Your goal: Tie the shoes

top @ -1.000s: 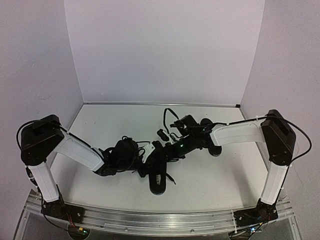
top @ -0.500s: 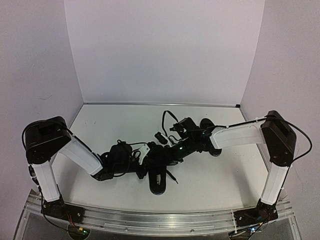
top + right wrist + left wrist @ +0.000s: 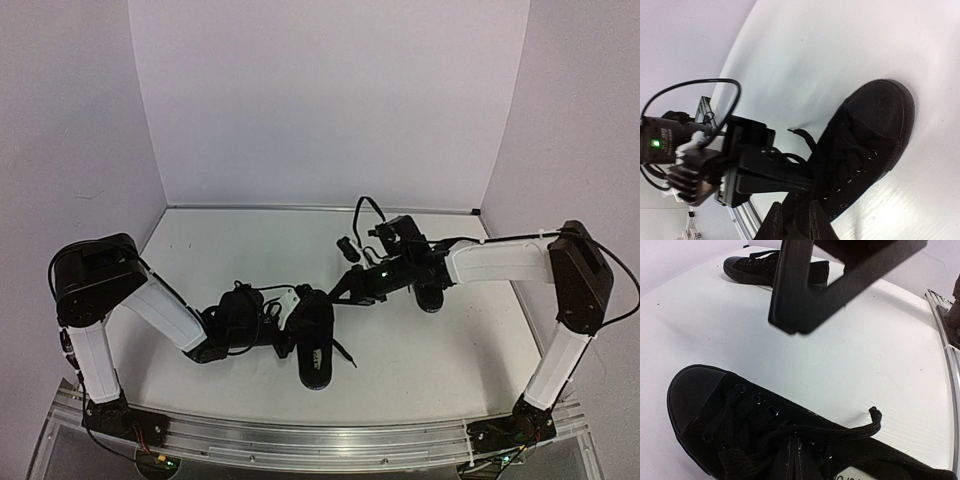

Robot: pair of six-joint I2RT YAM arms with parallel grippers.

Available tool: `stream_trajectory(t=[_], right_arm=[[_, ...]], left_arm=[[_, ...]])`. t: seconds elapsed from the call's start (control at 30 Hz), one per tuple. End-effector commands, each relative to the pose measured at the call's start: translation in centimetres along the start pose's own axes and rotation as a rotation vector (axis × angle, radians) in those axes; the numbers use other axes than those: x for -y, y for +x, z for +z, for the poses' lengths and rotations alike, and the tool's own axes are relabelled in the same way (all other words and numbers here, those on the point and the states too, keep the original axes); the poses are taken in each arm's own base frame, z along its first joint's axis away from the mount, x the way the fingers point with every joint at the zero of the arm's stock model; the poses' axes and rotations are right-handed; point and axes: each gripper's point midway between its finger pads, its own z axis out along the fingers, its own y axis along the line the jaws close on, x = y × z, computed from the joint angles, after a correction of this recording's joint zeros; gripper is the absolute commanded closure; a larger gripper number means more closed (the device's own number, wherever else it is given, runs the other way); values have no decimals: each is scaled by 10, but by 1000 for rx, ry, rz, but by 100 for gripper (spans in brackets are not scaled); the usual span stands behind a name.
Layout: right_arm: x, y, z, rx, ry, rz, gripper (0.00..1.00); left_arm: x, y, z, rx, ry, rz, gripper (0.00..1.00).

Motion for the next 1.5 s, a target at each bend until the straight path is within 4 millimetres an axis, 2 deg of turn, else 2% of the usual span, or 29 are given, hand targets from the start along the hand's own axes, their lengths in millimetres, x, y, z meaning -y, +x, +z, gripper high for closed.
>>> stream_trajectory(t=[0.0,0.6,0.93,1.23,1.47], right_arm=[[22,10,17,-47,61,6,85],[27,23,54,-124,43,-6,87],[5,32,53,-158,-73,0,86],[14,45,63,-189,-69,32,85],[17,50,67,-203,-74,57,80]], left_arm=[[4,-5,-2,18,23,53,100],[7,2,-5,-19,40,118,100],[7,3,-6,-17,39,127,100],[8,0,-8,4,41,127,100],[8,-1,-8,32,40,133,100]])
